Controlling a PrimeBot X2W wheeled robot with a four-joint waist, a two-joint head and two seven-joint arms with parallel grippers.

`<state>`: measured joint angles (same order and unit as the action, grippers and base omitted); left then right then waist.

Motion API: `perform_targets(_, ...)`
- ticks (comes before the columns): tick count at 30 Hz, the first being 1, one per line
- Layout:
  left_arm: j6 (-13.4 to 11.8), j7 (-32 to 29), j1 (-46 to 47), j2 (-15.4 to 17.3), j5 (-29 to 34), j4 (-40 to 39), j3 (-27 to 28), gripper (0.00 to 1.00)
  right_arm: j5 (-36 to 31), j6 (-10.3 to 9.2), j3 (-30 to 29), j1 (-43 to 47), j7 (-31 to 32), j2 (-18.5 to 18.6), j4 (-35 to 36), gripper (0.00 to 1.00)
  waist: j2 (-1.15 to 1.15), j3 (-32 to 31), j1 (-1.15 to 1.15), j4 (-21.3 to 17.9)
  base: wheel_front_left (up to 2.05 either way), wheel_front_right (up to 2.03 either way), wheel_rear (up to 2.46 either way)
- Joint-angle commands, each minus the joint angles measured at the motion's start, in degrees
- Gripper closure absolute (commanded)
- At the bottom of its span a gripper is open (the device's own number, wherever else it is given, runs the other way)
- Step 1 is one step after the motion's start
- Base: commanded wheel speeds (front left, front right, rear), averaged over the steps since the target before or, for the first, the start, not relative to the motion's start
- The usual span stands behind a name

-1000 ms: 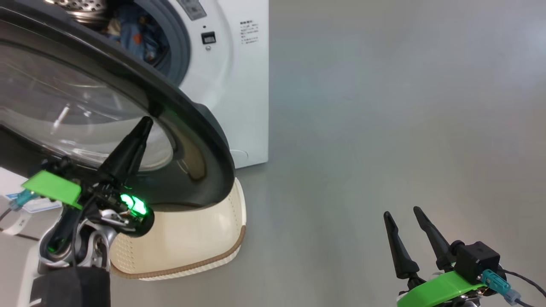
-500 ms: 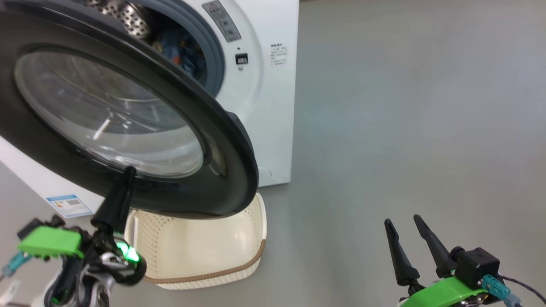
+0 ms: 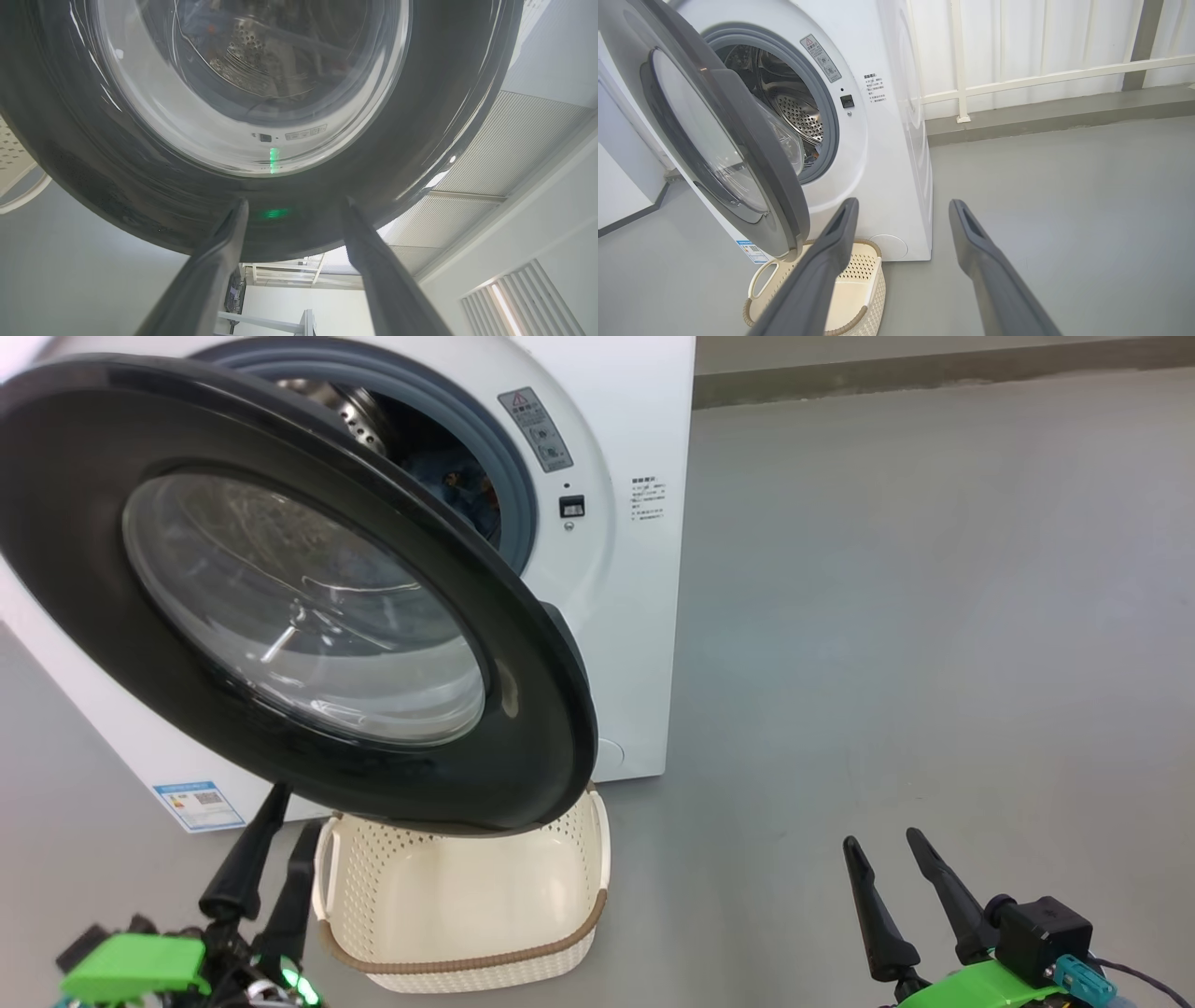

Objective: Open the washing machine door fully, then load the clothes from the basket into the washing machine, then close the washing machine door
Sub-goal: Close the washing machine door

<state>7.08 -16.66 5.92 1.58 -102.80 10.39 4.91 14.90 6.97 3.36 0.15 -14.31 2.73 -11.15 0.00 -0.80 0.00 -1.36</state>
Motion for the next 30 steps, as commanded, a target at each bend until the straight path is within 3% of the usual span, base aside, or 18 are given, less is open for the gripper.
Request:
perform_targets(1, 0.4, -0.1, 1.25, 1.3, -0.44, -1.65, 1.76, 0.0, 0.59, 0.52, 1.48, -0.89, -0.69, 0.15, 1.29, 0.0, 0.0, -0.08, 0.0, 0.09, 0.0, 0.0, 0.0)
perform_targets(13, 0.41, 15.42, -2.85, 1.3, 5.55, -9.24, 3.39, 0.0, 1.37, 0.52, 1.43, -0.9, -0.69, 0.15, 1.74, 0.0, 0.0, 0.29, 0.0, 0.5, 0.0, 0.0, 0.0)
perform_targets(21, 0.41, 26.0, -3.73, 3.18, 20.74, -14.08, 0.56, 0.0, 1.2, 0.52, 1.45, -1.04, -0.69, 0.15, 2.35, 0.0, 0.0, 0.72, 0.0, 0.53, 0.0, 0.0, 0.0)
perform_targets(24, 0.41, 30.16, -4.01, 5.29, 25.63, -15.28, -1.18, 0.0, 1.58, 0.52, 1.52, -1.02, -0.69, 0.15, 2.58, 0.0, 0.0, 0.89, 0.0, 0.5, 0.0, 0.0, 0.0)
perform_targets(27, 0.41, 31.49, -4.38, 7.31, 31.88, -15.34, -2.46, 0.0, 1.62, 0.52, 1.64, -1.06, -0.69, 0.15, 2.79, 0.0, 0.0, 1.12, 0.0, 0.4, 0.0, 0.0, 0.0)
perform_targets(30, 0.41, 31.62, -4.1, 7.25, 42.09, -16.17, -0.03, 0.0, 1.5, 0.52, 1.59, -1.14, -0.69, 0.15, 3.04, 0.0, 0.0, 1.37, 0.0, 0.38, 0.0, 0.0, 0.0)
